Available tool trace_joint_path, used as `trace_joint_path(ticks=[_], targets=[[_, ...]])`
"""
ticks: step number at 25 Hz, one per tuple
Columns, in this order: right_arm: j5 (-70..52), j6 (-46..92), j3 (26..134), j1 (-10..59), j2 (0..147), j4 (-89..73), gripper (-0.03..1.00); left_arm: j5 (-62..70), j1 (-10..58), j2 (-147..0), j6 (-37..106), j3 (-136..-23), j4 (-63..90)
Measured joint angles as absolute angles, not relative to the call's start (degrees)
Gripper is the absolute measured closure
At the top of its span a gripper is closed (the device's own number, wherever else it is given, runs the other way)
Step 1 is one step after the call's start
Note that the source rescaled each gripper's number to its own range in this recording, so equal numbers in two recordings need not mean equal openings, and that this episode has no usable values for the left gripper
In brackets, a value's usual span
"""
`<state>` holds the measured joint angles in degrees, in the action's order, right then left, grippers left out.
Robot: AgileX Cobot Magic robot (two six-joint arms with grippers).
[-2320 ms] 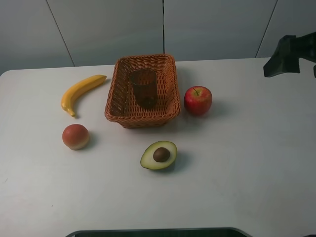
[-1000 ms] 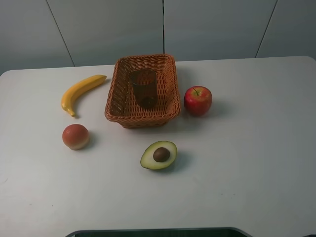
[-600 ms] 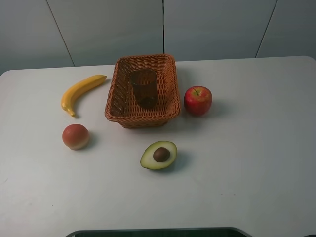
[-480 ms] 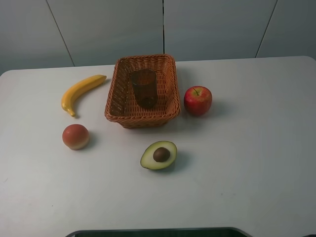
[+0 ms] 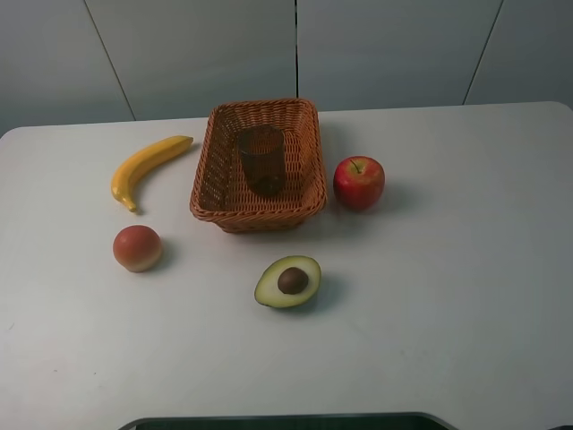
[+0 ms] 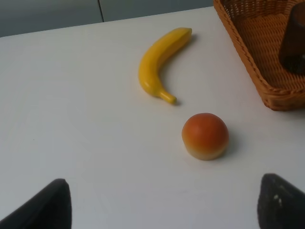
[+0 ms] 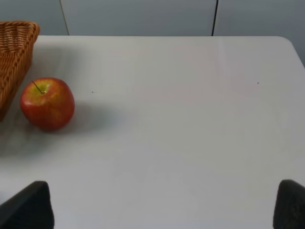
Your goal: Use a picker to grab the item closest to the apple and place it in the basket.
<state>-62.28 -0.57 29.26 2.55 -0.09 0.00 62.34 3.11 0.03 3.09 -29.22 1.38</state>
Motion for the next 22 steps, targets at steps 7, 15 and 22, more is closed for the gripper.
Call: trace_joint_path(ticks=[7,15,22], targets=[[-62.3,0.6,29.3,2.5,-0.1,-3.2,-0.03,62.3,3.1,0.0,3.1,-29.2,1.4],[-62.4,0.8,29.3,2.5,-0.1,-3.5,-0.03,62.3,3.1,0.0,3.1,-29.2,1.4],[-62.4,0.8,29.3,2.5,-0.1,-3.5,-0.03,62.3,3.1,0.0,3.1,-29.2,1.4]])
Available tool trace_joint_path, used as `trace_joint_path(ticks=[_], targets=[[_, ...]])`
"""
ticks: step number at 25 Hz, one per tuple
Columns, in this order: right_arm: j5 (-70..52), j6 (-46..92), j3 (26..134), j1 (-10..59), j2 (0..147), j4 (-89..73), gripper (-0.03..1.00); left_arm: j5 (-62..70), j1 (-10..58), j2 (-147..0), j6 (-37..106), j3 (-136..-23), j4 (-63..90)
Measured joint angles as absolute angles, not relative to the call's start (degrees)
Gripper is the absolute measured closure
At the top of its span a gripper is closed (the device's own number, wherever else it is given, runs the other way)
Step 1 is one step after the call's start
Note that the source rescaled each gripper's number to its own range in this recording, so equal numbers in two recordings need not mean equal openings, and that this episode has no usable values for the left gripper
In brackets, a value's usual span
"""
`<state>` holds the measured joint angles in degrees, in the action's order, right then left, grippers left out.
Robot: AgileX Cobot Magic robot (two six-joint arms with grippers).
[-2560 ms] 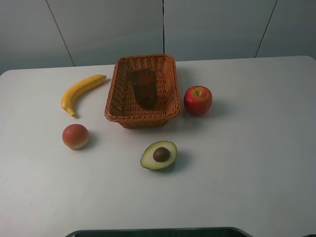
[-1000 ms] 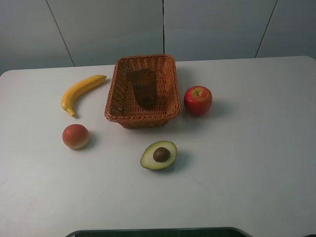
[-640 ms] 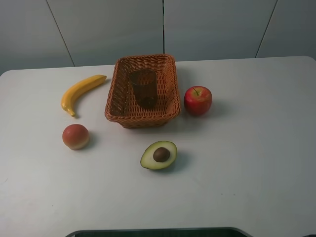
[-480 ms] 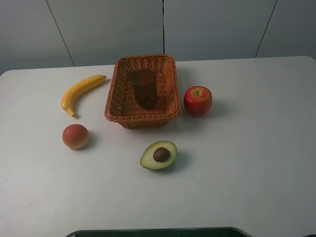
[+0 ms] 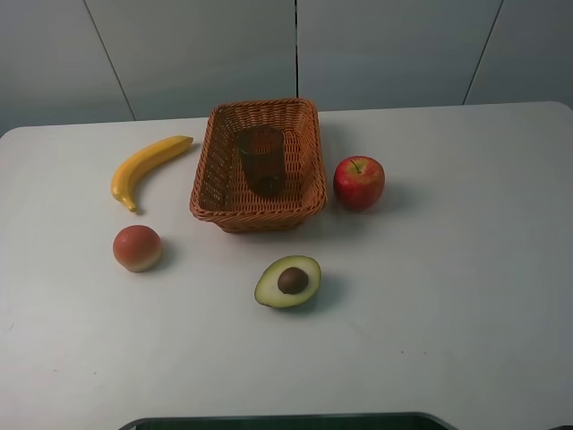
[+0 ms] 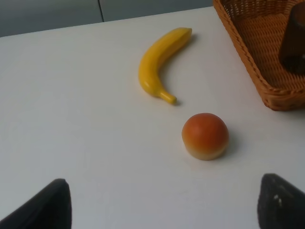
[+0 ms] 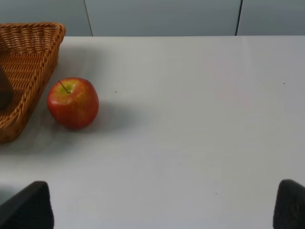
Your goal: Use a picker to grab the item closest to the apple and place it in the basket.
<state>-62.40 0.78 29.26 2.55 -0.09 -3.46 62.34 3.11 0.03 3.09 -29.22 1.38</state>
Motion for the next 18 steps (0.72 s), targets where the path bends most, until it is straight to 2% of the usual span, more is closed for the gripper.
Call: trace_joint_path(ticks=[18], targets=[[-62.4,0.8,29.3,2.5,-0.1,-3.5,-0.03,62.3,3.1,0.0,3.2,-29.2,1.4]])
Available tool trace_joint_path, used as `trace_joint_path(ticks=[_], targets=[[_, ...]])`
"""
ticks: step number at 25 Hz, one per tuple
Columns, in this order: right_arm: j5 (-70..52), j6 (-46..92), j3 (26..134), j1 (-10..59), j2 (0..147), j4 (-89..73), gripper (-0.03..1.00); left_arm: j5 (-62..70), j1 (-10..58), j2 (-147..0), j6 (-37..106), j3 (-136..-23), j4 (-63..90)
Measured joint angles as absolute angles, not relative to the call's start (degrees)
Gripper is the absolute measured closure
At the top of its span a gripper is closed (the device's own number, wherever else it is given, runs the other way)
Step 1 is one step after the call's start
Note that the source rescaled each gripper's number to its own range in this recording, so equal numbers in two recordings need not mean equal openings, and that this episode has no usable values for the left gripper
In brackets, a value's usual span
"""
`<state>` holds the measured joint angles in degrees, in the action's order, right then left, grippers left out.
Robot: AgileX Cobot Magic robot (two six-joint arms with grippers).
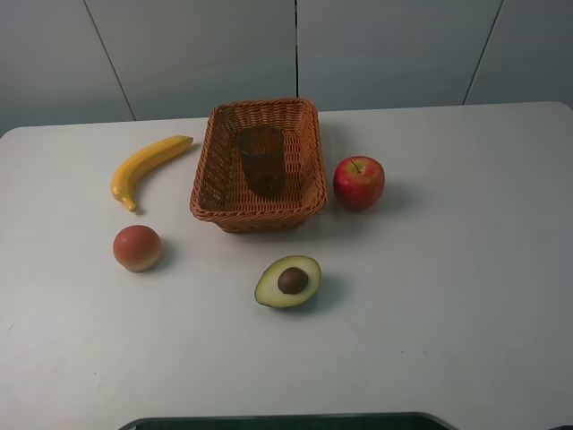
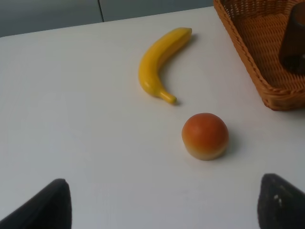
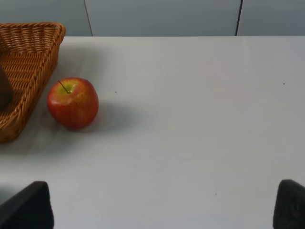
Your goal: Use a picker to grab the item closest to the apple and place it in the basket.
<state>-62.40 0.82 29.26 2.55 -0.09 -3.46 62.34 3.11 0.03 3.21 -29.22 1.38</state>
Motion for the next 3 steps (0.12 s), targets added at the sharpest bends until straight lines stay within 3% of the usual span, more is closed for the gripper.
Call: trace_joint_path(ticks=[3], targets=[[-62.4,0.8,29.3,2.5,-0.1,-3.5,-0.03,62.3,3.1,0.0,3.2,-29.2,1.4]])
